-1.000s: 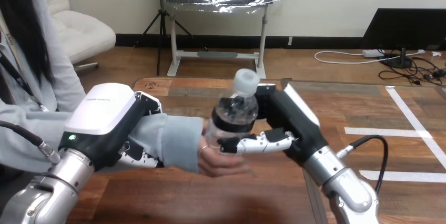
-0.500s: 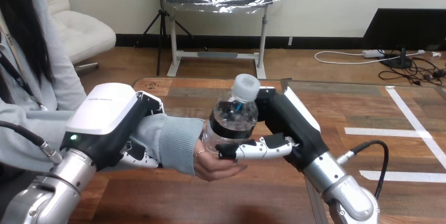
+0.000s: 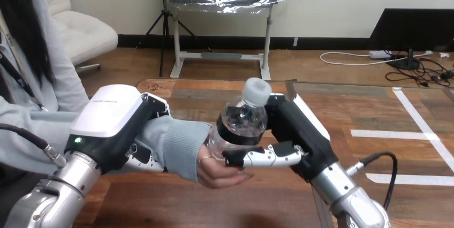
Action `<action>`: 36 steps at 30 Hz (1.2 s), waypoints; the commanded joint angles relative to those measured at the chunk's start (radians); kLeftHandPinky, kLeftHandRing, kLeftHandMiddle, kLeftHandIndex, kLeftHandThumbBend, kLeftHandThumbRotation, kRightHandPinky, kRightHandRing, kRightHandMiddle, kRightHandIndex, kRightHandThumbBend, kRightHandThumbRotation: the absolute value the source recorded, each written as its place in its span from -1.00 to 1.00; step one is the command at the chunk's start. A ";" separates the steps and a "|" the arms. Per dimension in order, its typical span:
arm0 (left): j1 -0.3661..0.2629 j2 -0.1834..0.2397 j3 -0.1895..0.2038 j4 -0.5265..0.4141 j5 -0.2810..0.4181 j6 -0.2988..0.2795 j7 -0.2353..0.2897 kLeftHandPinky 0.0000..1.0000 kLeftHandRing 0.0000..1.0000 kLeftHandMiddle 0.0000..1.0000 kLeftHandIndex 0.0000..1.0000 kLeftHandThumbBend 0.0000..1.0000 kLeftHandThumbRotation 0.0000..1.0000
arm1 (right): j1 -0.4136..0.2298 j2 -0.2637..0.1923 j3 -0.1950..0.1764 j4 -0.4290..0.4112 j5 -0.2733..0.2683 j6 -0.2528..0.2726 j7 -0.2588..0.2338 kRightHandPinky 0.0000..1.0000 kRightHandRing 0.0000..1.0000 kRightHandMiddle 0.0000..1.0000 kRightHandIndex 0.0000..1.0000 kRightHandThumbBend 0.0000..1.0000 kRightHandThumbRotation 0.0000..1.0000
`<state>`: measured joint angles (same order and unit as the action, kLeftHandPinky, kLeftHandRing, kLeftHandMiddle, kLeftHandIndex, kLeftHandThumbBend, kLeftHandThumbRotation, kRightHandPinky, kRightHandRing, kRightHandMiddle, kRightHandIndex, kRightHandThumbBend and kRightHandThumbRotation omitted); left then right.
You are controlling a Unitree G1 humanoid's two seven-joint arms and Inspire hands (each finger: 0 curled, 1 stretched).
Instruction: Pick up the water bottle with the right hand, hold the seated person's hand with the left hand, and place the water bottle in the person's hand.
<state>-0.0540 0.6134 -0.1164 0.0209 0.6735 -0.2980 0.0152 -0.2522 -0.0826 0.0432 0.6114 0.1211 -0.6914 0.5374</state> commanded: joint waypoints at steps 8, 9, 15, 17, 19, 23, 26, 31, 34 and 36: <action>-0.078 -0.022 0.016 -0.046 -0.010 -0.003 0.012 -0.45 -0.41 -0.30 -0.27 0.77 -1.00 | -0.020 0.019 0.029 -0.130 0.049 0.020 0.038 -0.54 -0.41 -0.22 -0.14 0.55 -1.00; -0.080 -0.023 0.015 -0.044 -0.009 -0.003 0.013 -0.45 -0.41 -0.30 -0.27 0.77 -1.00 | -0.022 0.019 0.028 -0.127 0.051 0.021 0.039 -0.54 -0.41 -0.22 -0.14 0.54 -1.00; -0.080 -0.026 0.013 -0.037 -0.007 -0.012 0.022 -0.45 -0.41 -0.29 -0.27 0.79 -1.00 | -0.029 0.017 0.022 -0.115 0.053 0.024 0.038 -0.54 -0.41 -0.23 -0.14 0.54 -1.00; -0.080 -0.026 0.012 -0.036 -0.007 -0.012 0.020 -0.45 -0.40 -0.29 -0.26 0.79 -1.00 | -0.031 0.017 0.020 -0.112 0.058 0.027 0.041 -0.54 -0.41 -0.23 -0.14 0.54 -1.00; -0.078 -0.025 0.013 -0.038 -0.008 -0.011 0.018 -0.45 -0.40 -0.29 -0.26 0.80 -1.00 | -0.032 0.016 0.019 -0.111 0.060 0.029 0.042 -0.54 -0.40 -0.22 -0.14 0.54 -1.00; -0.074 -0.026 0.014 -0.043 -0.011 -0.006 0.012 -0.44 -0.39 -0.27 -0.23 0.81 -1.00 | -0.036 0.015 0.016 -0.106 0.063 0.029 0.044 -0.51 -0.38 -0.20 -0.13 0.54 -1.00; -0.074 -0.025 0.015 -0.042 -0.014 -0.005 0.008 -0.42 -0.37 -0.24 -0.20 0.83 -1.00 | -0.041 0.014 0.014 -0.099 0.062 0.028 0.043 -0.47 -0.34 -0.18 -0.12 0.55 -1.00; -0.067 -0.021 0.018 -0.049 -0.020 -0.005 0.001 -0.35 -0.28 -0.16 -0.09 0.85 -1.00 | -0.045 0.011 0.010 -0.095 0.059 0.032 0.041 -0.29 -0.18 -0.08 -0.07 0.60 -1.00; -0.063 -0.019 0.020 -0.056 -0.021 -0.001 -0.006 -0.28 -0.20 -0.07 0.00 0.89 -0.94 | -0.048 0.008 0.008 -0.093 0.047 0.032 0.032 -0.14 -0.03 0.04 0.01 0.64 -1.00; -0.061 -0.017 0.021 -0.059 -0.022 -0.002 -0.009 -0.20 -0.11 0.02 0.08 0.92 -0.87 | -0.049 0.004 0.008 -0.094 0.034 0.030 0.024 0.00 0.13 0.16 0.12 0.67 -0.95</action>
<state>-0.0540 0.6076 -0.1163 0.0181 0.6720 -0.3014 0.0056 -0.2236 -0.0873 0.0401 0.5609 0.1563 -0.6464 0.5578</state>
